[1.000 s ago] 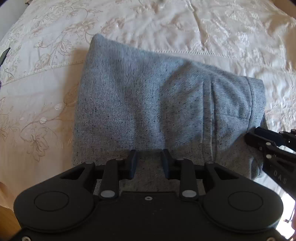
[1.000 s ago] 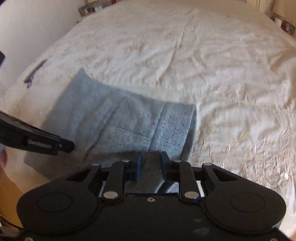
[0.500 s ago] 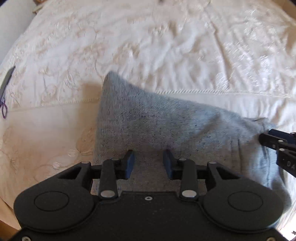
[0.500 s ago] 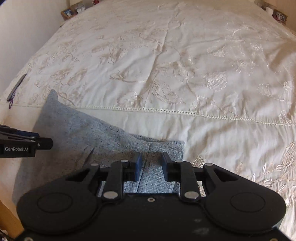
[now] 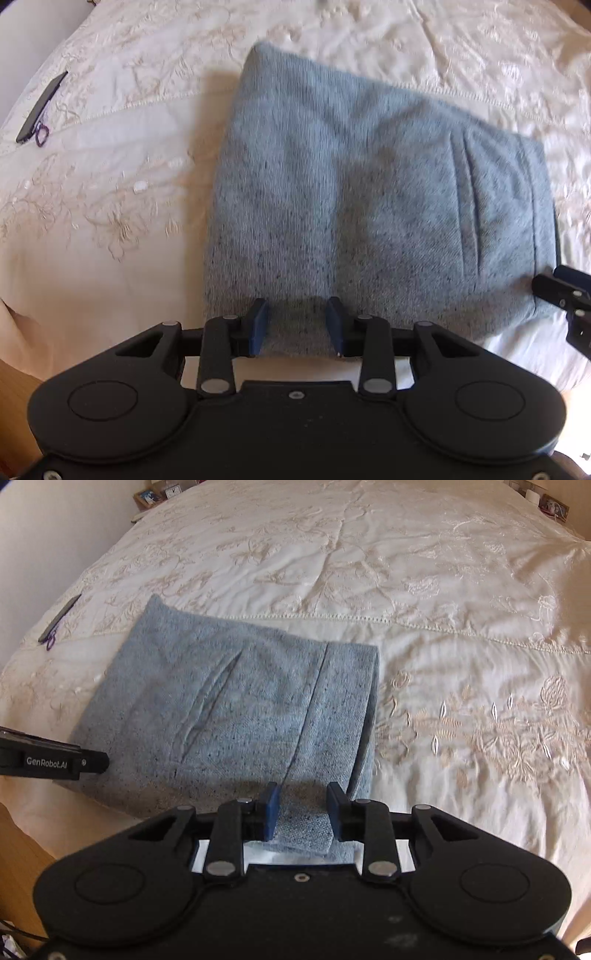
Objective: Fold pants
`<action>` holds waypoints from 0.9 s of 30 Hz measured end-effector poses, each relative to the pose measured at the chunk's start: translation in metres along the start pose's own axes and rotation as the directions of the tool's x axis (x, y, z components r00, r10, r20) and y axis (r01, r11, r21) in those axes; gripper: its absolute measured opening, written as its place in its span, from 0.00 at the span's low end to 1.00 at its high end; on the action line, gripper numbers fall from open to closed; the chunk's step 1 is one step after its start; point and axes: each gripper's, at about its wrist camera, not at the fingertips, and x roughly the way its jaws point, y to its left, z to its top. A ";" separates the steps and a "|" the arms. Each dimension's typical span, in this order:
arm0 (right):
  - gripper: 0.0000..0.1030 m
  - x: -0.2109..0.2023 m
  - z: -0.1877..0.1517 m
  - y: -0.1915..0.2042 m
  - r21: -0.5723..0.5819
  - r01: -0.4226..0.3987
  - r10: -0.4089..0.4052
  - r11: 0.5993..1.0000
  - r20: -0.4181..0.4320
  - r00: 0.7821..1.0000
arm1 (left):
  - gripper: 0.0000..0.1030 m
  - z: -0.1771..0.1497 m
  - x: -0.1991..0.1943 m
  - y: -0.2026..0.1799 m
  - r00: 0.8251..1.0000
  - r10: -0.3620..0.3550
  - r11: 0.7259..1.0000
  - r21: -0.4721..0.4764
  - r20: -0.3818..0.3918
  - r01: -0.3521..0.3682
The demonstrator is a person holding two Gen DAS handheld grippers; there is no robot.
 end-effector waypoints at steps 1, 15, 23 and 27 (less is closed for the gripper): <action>0.31 0.005 -0.005 0.002 0.001 0.009 -0.009 1.000 -0.014 1.000 | 0.43 0.000 0.007 -0.003 1.000 0.009 1.000 0.016 -0.010 -0.009; 0.30 -0.094 0.006 0.044 0.182 0.127 -0.142 0.975 0.072 0.987 | 0.40 -0.018 -0.106 0.021 0.991 -0.089 0.996 -0.011 0.097 0.090; 0.31 -0.158 -0.014 0.078 0.223 0.119 -0.153 0.968 0.144 0.978 | 0.42 -0.053 -0.154 0.036 0.982 -0.096 0.995 -0.020 0.165 0.101; 0.32 -0.180 -0.028 0.091 0.202 0.130 -0.165 0.971 0.171 0.971 | 0.42 -0.069 -0.168 0.043 0.977 -0.113 0.993 -0.021 0.181 0.119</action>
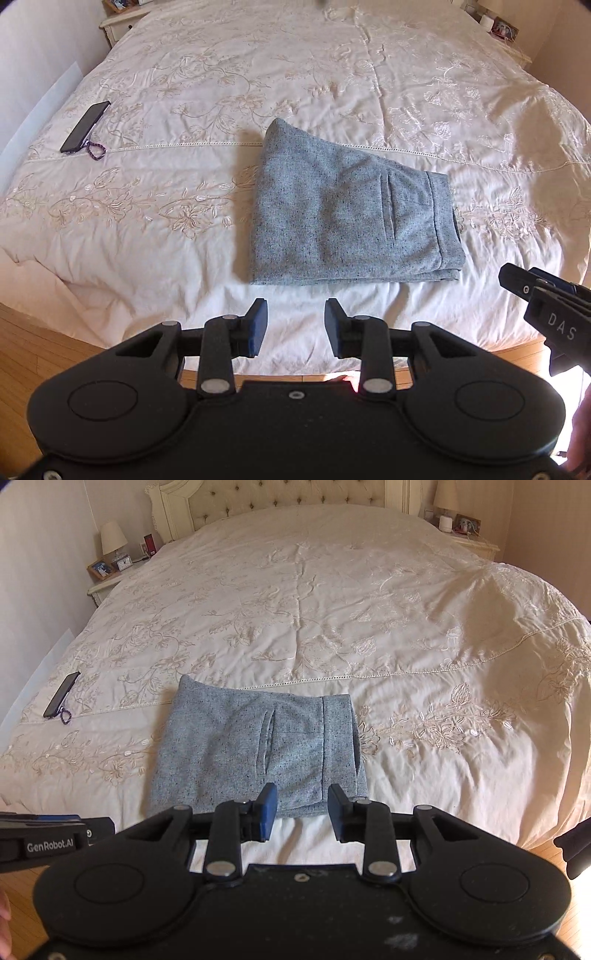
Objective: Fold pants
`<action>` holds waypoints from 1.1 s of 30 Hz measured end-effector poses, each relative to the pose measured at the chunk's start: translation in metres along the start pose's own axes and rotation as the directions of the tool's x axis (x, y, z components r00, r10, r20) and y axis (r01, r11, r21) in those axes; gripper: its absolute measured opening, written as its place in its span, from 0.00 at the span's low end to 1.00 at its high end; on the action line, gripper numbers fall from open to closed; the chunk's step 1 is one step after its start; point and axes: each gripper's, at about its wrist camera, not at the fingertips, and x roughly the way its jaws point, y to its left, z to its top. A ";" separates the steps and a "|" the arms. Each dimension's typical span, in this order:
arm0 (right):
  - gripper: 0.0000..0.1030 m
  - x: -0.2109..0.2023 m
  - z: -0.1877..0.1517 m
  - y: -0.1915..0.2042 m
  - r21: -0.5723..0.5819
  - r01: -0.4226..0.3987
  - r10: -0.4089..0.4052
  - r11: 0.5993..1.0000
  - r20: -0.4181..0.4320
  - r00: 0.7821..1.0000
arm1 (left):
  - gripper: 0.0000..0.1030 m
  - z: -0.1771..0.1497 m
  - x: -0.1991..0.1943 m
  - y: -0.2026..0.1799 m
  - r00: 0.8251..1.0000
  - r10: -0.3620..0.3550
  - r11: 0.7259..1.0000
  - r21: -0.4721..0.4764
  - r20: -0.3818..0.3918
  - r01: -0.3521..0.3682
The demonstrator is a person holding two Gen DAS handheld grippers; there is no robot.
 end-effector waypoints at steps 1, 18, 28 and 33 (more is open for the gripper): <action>0.32 -0.006 -0.003 0.001 -0.001 -0.001 0.001 1.000 0.003 1.000 | 0.42 -0.004 -0.004 0.000 1.000 0.008 1.000 0.006 0.007 -0.008; 0.32 -0.058 -0.031 0.028 -0.019 0.002 -0.001 1.000 0.033 0.999 | 0.44 -0.036 -0.045 0.015 0.996 0.029 0.999 0.021 0.082 -0.031; 0.32 -0.063 -0.038 0.031 -0.008 -0.014 0.015 1.000 0.024 1.000 | 0.44 -0.046 -0.051 0.018 0.996 0.044 0.998 0.034 0.084 -0.047; 0.32 -0.064 -0.039 0.032 -0.006 -0.016 0.016 1.000 0.025 1.000 | 0.44 -0.047 -0.051 0.018 0.996 0.045 0.998 0.035 0.083 -0.048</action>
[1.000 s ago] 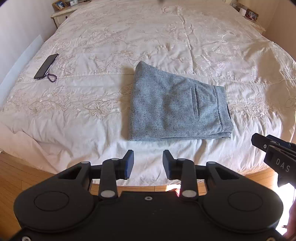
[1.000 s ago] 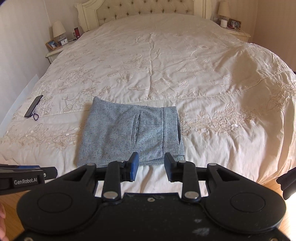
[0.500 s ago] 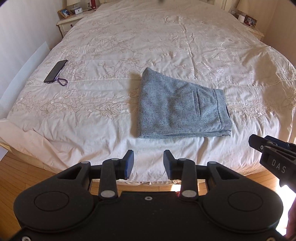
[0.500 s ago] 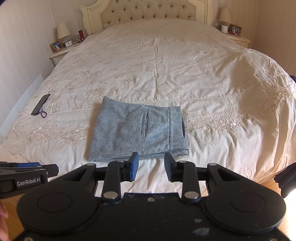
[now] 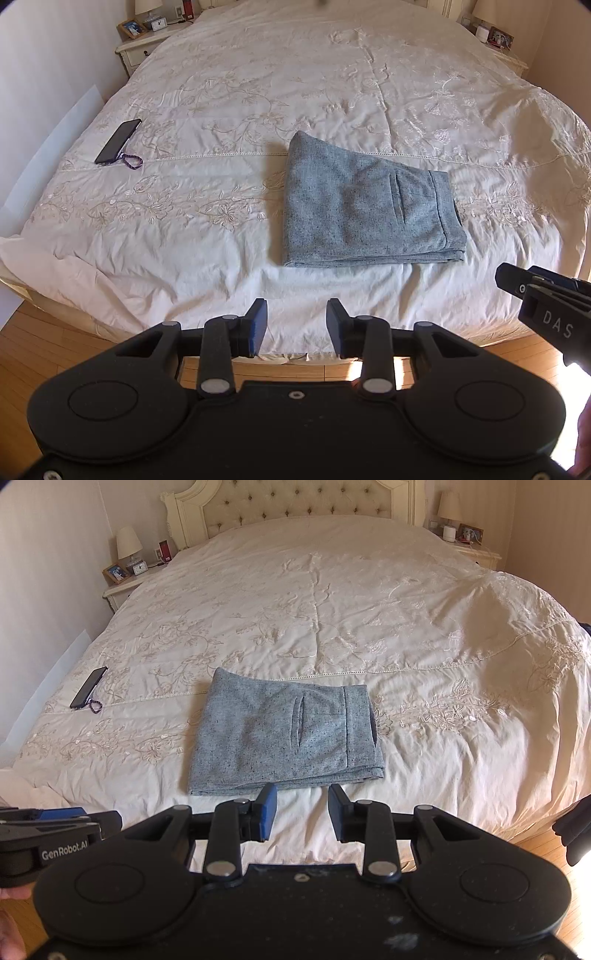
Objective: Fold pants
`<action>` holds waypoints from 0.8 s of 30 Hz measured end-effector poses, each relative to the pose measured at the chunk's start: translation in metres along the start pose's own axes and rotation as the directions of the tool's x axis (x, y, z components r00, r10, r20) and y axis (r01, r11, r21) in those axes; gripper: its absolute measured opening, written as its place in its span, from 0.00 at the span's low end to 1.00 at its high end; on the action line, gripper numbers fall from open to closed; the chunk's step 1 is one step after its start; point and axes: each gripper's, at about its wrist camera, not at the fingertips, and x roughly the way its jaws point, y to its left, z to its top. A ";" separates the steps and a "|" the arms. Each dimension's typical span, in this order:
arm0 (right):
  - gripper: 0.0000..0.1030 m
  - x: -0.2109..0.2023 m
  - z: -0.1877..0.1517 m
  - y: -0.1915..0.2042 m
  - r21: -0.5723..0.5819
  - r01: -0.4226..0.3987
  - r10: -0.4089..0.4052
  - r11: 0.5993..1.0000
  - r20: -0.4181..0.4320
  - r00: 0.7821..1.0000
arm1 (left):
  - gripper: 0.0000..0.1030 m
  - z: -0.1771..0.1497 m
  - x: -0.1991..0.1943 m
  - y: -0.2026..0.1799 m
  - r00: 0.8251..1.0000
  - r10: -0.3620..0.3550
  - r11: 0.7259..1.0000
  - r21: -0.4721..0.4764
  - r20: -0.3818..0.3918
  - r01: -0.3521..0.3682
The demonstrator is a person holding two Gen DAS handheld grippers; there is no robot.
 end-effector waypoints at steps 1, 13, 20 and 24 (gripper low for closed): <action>0.32 0.000 0.000 0.000 -0.001 0.000 0.000 1.000 0.000 1.000 | 0.44 0.000 -0.001 0.000 1.000 0.001 1.000 0.002 0.001 -0.001; 0.32 0.000 0.002 -0.003 -0.005 0.001 -0.001 1.000 -0.002 1.000 | 0.44 0.000 -0.002 -0.009 1.000 -0.002 1.000 0.019 0.003 0.002; 0.32 0.001 0.004 -0.006 -0.002 0.007 -0.007 1.000 -0.008 1.000 | 0.44 0.001 -0.001 -0.016 1.000 -0.003 0.999 0.035 -0.002 0.003; 0.32 0.003 0.004 -0.005 0.002 0.008 -0.008 1.000 -0.017 1.000 | 0.44 0.001 0.001 -0.018 1.000 -0.006 0.999 0.041 -0.002 0.006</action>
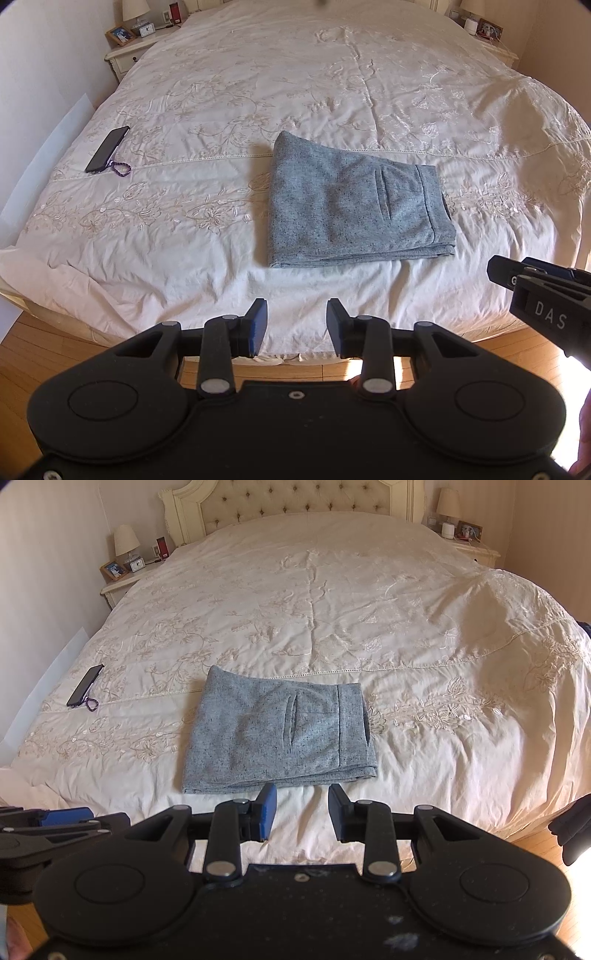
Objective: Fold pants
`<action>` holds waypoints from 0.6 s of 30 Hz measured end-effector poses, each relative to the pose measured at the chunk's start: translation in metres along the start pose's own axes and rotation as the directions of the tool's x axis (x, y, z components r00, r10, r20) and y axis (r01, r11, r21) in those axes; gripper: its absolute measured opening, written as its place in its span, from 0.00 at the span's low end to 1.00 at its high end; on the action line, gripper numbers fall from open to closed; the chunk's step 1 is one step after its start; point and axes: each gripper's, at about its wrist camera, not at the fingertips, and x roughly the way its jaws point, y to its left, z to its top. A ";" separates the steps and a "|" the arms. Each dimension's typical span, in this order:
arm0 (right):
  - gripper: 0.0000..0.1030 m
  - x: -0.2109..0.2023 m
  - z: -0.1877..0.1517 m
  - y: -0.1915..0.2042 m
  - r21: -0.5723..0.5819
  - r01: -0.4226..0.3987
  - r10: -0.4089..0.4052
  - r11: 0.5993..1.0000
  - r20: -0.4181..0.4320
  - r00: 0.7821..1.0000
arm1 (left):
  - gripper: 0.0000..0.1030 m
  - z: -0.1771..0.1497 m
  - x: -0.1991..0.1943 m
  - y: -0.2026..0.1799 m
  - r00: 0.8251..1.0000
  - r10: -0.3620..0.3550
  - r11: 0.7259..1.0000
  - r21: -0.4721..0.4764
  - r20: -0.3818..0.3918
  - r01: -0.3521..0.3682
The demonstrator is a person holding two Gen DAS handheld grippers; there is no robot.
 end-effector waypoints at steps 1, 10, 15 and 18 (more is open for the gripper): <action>0.32 0.001 0.000 0.000 -0.001 0.002 -0.002 1.000 -0.003 1.000 | 0.44 0.000 0.000 0.000 1.000 0.000 1.000 0.000 0.001 0.000; 0.32 0.003 0.003 0.003 0.010 0.010 -0.010 1.000 -0.005 1.000 | 0.44 0.001 0.002 0.000 1.000 0.002 1.000 0.000 0.004 -0.002; 0.32 0.004 0.002 0.003 0.014 0.012 -0.012 1.000 -0.008 1.000 | 0.44 0.002 0.002 -0.001 1.000 0.000 1.000 -0.003 0.003 0.000; 0.32 0.004 0.002 0.003 0.015 0.012 -0.012 1.000 -0.010 1.000 | 0.44 0.002 0.002 -0.001 1.000 0.001 1.000 0.001 0.006 -0.001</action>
